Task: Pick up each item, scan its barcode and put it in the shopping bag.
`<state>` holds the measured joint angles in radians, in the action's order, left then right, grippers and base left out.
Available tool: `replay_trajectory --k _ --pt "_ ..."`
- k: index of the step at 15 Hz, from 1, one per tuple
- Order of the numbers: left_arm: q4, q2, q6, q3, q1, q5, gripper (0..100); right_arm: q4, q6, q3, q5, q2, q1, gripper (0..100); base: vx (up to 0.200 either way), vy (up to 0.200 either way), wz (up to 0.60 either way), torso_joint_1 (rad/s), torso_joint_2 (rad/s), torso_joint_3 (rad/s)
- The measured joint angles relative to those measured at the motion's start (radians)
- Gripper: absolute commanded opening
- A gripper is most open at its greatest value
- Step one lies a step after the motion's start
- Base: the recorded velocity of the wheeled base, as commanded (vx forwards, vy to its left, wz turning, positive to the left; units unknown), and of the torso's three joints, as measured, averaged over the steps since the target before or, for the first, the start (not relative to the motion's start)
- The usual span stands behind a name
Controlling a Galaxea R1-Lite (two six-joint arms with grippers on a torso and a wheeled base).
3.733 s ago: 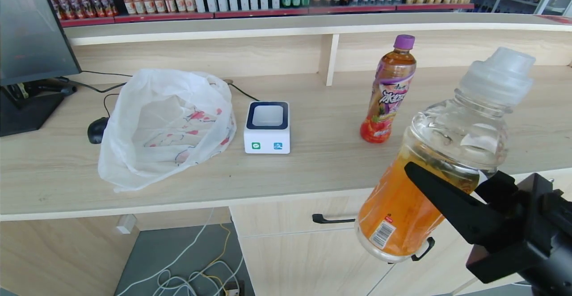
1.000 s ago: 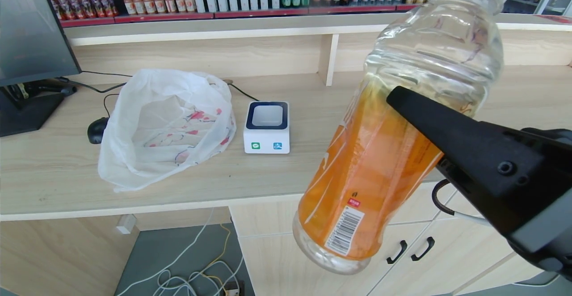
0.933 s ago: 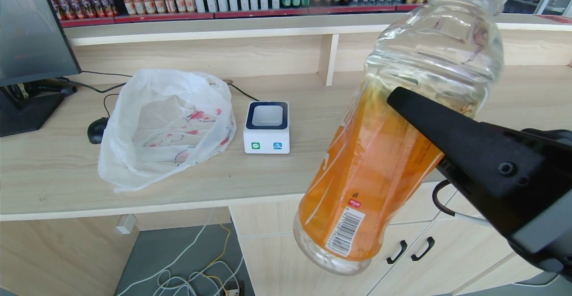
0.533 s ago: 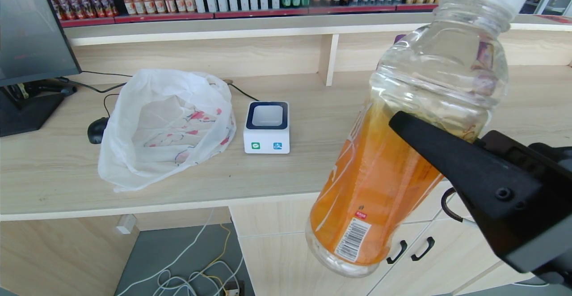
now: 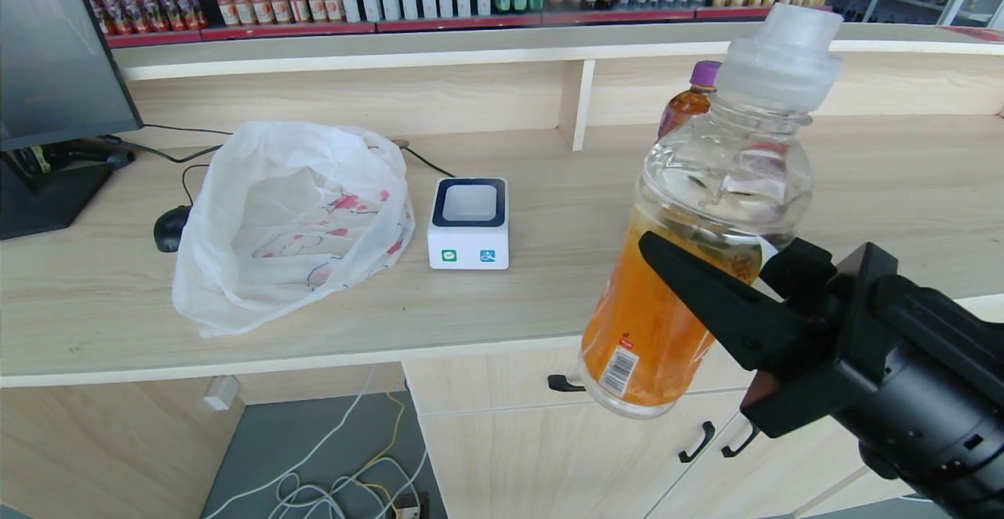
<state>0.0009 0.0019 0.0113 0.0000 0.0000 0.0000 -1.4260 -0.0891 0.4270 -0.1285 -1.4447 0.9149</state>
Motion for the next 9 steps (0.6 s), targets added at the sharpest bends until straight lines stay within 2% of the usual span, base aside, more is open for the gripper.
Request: replay_trajectory --k 4,9 --pt "0.001 0.000 0.000 0.000 0.000 0.000 100 -0.003 -0.109 0.001 -0.243 -0.005 -0.003 0 0.000 0.000 0.00 0.000 0.00 0.000" --pt "0.000 0.000 -0.001 0.000 0.000 0.000 100 -0.007 -0.307 0.055 -0.316 -0.007 -0.003 0 0.000 0.000 0.00 0.000 0.00 0.000"
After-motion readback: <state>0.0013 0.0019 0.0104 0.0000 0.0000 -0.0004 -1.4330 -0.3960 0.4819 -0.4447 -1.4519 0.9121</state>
